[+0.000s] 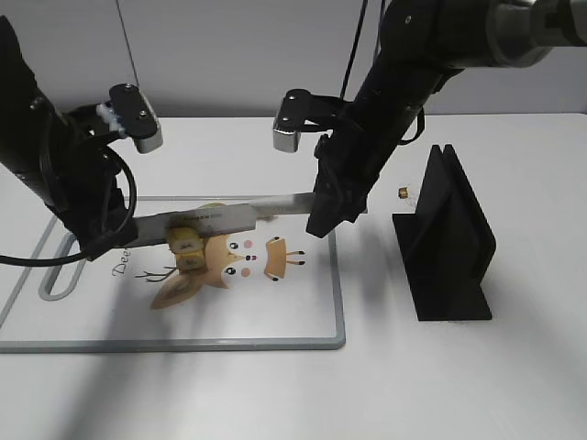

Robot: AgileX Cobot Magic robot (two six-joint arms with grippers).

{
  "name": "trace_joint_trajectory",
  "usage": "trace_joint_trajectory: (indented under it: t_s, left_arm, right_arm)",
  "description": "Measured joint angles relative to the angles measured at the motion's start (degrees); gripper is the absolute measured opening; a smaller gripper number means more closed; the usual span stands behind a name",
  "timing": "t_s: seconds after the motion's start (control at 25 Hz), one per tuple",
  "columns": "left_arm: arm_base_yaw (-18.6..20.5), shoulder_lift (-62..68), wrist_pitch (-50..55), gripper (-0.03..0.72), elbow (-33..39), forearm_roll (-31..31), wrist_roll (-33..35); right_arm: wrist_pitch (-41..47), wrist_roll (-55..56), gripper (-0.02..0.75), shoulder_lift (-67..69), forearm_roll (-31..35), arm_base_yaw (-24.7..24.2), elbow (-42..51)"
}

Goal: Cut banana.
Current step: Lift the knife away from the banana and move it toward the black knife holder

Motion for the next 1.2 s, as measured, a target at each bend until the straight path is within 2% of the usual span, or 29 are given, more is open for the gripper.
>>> trace_joint_trajectory:
  t_s: [0.16, 0.24, 0.4, 0.44, 0.48, 0.88, 1.2]
  left_arm:
    - [-0.1, 0.0, 0.4, 0.034, 0.1, -0.2, 0.0]
    - [-0.2, 0.0, 0.2, 0.071, 0.1, -0.6, -0.7]
    - [-0.2, -0.3, -1.0, 0.231, 0.0, -2.5, -1.9]
    - [-0.2, -0.3, -0.9, 0.279, 0.0, -3.0, -2.1]
    - [-0.2, -0.3, -0.5, 0.310, 0.0, -3.0, -2.2]
    - [-0.1, -6.0, -0.2, 0.510, 0.0, -3.2, -2.3]
    - [2.4, -15.4, 0.3, 0.537, 0.0, -3.2, -4.3]
  right_arm:
    - [0.3, -1.5, 0.255, 0.0, 0.1, 0.0, 0.0]
    - [0.8, -2.5, 0.248, 0.0, 0.2, 0.0, 0.0]
    - [1.7, -5.5, 0.195, 0.0, 0.6, 0.0, 0.0]
    - [1.8, -6.1, 0.157, 0.0, 1.4, 0.0, 0.0]
    - [1.5, -6.5, 0.163, 0.0, 2.4, 0.0, 0.0]
    - [2.9, -9.8, 0.163, -0.6, 5.0, 0.0, 0.0]
    - [4.7, -11.5, 0.163, -5.5, 8.2, 0.0, 0.0]
